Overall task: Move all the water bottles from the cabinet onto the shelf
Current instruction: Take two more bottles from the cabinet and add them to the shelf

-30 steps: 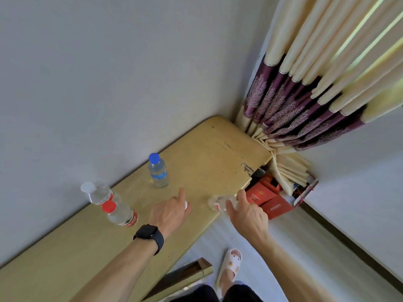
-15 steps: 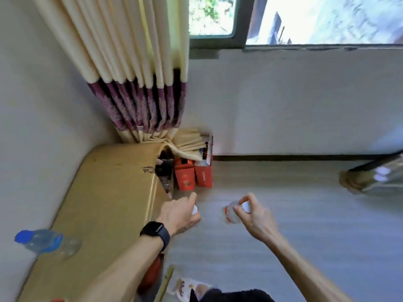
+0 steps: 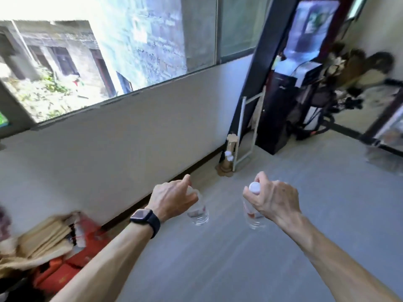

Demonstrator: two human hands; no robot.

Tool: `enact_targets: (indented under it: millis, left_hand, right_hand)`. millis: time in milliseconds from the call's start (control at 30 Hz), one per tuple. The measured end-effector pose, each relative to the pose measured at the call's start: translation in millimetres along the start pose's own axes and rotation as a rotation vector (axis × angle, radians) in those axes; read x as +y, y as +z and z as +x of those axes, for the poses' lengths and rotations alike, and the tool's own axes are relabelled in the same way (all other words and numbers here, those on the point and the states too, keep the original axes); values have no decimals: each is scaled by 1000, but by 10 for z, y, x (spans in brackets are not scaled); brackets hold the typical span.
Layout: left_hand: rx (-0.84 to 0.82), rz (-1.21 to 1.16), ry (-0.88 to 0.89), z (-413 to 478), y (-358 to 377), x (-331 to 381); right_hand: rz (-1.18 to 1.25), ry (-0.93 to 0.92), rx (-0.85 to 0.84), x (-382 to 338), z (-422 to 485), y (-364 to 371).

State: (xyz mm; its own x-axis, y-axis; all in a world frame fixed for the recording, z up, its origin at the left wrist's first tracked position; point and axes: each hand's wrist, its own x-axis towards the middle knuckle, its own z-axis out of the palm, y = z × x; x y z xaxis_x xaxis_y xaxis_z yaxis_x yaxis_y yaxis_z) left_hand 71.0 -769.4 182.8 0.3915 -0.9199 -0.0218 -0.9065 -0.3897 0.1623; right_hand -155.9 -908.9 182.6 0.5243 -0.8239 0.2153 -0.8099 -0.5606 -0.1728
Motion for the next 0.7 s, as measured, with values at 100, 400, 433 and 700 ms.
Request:
enact_targets:
  millis: [100, 400, 433, 700]
  left_hand:
    - [-2, -16, 153, 622, -122, 735]
    - [2, 18, 637, 2638, -213, 2725]
    - [0, 12, 679, 2844, -215, 2945]
    - [52, -106, 925, 4126, -320, 4560]
  right_hand:
    - [-56, 203, 14, 758, 216, -285]
    - [-72, 726, 248, 2589, 690, -847]
    - [-93, 755, 277, 2752, 748, -912]
    - [-58, 976, 505, 4033, 1188, -1402]
